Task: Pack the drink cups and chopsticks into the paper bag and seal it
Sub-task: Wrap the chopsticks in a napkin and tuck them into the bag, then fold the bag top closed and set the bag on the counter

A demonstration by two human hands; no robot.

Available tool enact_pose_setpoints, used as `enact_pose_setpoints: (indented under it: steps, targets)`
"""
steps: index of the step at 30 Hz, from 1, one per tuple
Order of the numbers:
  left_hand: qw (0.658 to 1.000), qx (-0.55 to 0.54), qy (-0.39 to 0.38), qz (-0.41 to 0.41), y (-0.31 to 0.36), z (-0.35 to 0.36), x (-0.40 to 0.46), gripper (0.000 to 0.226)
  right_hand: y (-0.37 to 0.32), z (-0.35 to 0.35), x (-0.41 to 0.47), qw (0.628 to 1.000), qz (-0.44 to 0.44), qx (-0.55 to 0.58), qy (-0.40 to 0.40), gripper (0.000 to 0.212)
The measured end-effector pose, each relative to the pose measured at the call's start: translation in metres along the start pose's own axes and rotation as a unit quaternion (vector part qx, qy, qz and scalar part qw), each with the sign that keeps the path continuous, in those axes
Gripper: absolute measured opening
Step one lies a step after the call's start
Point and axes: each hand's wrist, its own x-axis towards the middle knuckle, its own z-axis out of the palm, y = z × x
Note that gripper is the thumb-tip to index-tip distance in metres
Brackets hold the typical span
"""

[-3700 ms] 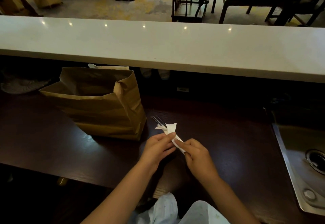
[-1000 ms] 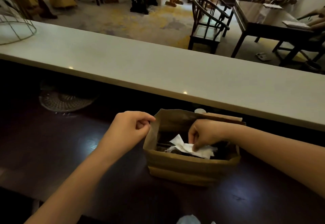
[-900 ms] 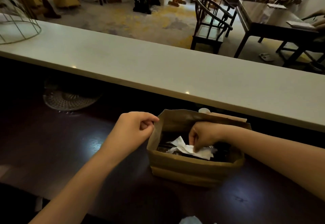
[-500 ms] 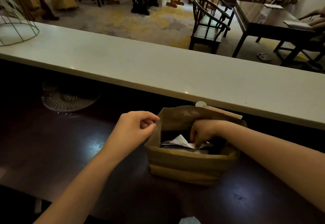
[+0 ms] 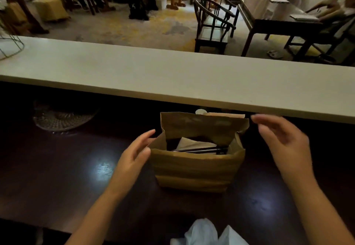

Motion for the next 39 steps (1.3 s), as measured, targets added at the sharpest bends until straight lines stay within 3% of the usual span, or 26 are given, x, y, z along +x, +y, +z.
enact_pose_setpoints:
  steps: [2,5,10,17,21,23,26,29,34,39]
  targets:
    - [0.999,0.040,-0.006,0.023,-0.008,-0.001,-0.016,0.052,0.023,-0.007,-0.030,0.997,0.060,0.026,-0.038,0.040]
    - [0.995,0.098,0.011,-0.002,-0.029,0.001,-0.014,0.047,0.058,0.007,-0.057,0.982,0.128,-0.060,-0.124,0.061]
    - [0.999,0.050,0.011,-0.014,-0.046,0.017,0.001,0.025,0.085,0.044,-0.061,0.980,0.173,-0.055,-0.085,0.050]
    - [0.999,0.032,0.020,-0.032,-0.049,0.014,0.032,0.026,0.095,0.054,-0.040,0.980,0.188,0.049,-0.050,0.027]
    - [0.997,0.070,0.013,-0.022,-0.052,0.011,0.044,0.036,0.107,0.054,-0.033,0.977,0.210,0.030,-0.026,0.013]
    - [0.997,0.072,0.020,-0.026,-0.054,0.011,0.047,0.048,0.110,0.053,-0.032,0.977,0.212,-0.009,-0.012,0.024]
    - [0.999,0.036,-0.007,-0.036,-0.048,0.009,0.056,0.078,0.101,0.048,-0.025,0.979,0.202,0.013,0.000,0.061]
    - [0.995,0.016,-0.071,-0.074,-0.037,0.007,0.067,0.069,0.096,0.042,-0.011,0.974,0.210,0.014,-0.080,0.085]
    - [0.993,0.034,-0.089,-0.067,-0.043,0.000,0.081,0.030,0.096,0.034,0.006,0.978,0.182,0.023,-0.101,0.032]
    - [0.993,0.008,-0.077,-0.091,-0.046,0.009,0.084,0.018,0.105,0.035,0.012,0.969,0.207,0.037,-0.132,0.022]
